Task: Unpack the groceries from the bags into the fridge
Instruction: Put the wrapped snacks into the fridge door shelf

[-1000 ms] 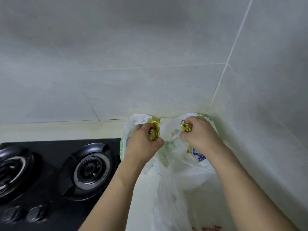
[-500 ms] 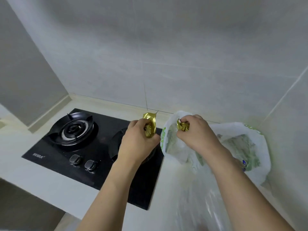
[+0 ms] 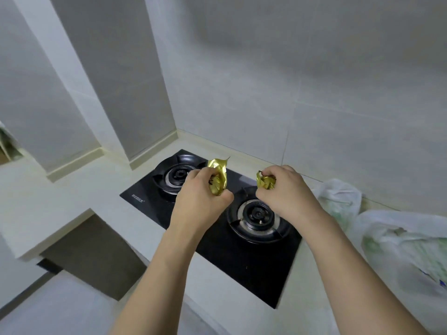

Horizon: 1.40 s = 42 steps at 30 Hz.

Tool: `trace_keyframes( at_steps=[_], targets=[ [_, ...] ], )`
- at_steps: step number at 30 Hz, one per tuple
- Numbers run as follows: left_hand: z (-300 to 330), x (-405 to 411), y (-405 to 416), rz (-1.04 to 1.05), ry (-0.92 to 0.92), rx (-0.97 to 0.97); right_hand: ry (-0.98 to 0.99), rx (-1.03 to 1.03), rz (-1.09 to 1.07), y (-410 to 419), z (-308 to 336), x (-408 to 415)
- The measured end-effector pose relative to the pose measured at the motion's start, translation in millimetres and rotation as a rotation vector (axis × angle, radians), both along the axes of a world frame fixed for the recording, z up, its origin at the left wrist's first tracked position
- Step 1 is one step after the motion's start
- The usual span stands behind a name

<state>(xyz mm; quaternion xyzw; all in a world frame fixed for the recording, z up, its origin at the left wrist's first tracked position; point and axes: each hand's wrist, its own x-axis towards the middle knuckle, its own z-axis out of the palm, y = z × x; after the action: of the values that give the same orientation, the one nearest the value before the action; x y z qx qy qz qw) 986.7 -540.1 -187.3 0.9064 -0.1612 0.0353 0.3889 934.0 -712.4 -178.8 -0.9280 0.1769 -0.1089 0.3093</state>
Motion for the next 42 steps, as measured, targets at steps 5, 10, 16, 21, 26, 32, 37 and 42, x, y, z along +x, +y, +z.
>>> trace_keyframes(
  at_steps=[5,10,16,21,26,32,37,42],
  targets=[
    [-1,13,57,0.09,-0.01,-0.004,-0.015,-0.013,0.075,53,3,27],
    [-3,21,108,0.203,-0.012,-0.01,-0.013,-0.006,0.196,99,5,50],
    [-2,19,149,0.337,-0.009,-0.006,-0.01,-0.009,0.341,138,8,76],
    [2,10,182,0.481,-0.02,-0.008,-0.003,0.005,0.496,176,9,96],
    [5,-2,219,0.638,-0.014,0.011,-0.006,0.022,0.67,220,11,108],
    [5,-27,262,0.787,-0.001,0.04,-0.008,0.053,0.831,279,8,105],
    [14,-70,311,0.936,-0.013,0.067,0.01,0.077,0.971,341,8,85],
    [18,-121,359,1.105,-0.032,0.066,0.0,0.062,1.107,402,10,53]
  ],
)
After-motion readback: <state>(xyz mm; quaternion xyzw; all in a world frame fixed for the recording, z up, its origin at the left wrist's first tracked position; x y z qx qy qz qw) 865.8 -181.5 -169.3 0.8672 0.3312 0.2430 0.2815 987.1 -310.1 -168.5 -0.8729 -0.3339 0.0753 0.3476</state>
